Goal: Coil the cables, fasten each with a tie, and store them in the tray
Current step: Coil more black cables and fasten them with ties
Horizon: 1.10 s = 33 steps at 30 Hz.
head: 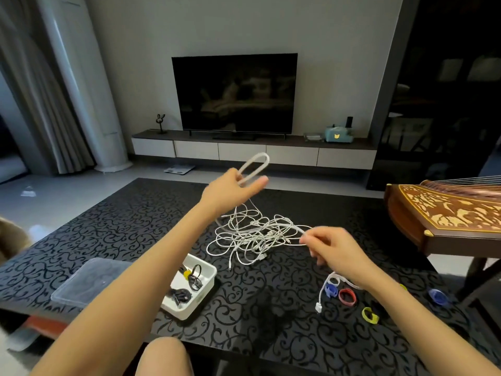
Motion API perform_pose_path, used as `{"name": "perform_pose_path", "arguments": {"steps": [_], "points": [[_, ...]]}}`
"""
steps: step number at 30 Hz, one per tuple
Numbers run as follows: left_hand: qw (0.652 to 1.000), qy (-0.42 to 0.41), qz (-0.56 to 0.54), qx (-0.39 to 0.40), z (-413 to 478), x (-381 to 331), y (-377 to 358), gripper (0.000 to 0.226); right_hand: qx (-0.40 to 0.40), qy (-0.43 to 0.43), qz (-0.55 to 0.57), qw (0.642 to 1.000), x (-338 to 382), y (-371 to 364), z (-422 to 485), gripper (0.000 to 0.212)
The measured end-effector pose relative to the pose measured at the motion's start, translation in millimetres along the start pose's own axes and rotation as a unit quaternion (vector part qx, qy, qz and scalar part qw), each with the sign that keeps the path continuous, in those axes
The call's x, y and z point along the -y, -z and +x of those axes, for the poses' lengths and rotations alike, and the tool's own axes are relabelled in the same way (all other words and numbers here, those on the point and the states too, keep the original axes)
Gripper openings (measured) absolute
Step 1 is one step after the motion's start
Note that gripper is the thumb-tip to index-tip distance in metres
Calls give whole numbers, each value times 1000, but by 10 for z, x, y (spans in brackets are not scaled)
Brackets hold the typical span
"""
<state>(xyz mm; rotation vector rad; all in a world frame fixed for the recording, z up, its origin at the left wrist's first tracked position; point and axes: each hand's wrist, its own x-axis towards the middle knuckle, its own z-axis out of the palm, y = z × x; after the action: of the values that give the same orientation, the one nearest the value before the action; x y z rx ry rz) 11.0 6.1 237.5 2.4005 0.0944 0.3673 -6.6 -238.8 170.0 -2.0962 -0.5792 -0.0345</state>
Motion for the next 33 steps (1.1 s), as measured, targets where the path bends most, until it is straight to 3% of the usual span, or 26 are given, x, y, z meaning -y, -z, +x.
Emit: {"name": "perform_pose_path", "arguments": {"steps": [3,5,8,10,15,21,25,27,30,33], "points": [[982,-25,-81,167,-273,-16,-167,87,-112,62,23,991,314,122,115,21],[968,-46,-133,206,-403,10,-293,69,-143,70,59,985,512,191,189,23],[953,-69,-209,208,-480,3,-404,34,-126,42,129,983,694,201,269,22],[935,-72,-275,213,-492,-43,-432,22,-117,22,177,977,749,155,297,19],[911,-60,-337,231,-532,-204,-487,32,-159,68,148,974,769,90,307,17],[922,-87,-300,229,-569,-250,-516,42,-158,73,34,984,753,106,355,18],[856,-73,-400,319,-562,-282,-483,28,-153,95,2,984,770,150,396,18],[844,-67,-415,333,-570,-312,-483,23,-149,105,-4,983,788,168,414,19],[821,-33,-483,303,-545,-348,-516,22,-146,103,6,984,765,191,426,22],[761,7,-602,242,-473,-427,-477,25,-99,21,93,991,614,119,373,30]]}}
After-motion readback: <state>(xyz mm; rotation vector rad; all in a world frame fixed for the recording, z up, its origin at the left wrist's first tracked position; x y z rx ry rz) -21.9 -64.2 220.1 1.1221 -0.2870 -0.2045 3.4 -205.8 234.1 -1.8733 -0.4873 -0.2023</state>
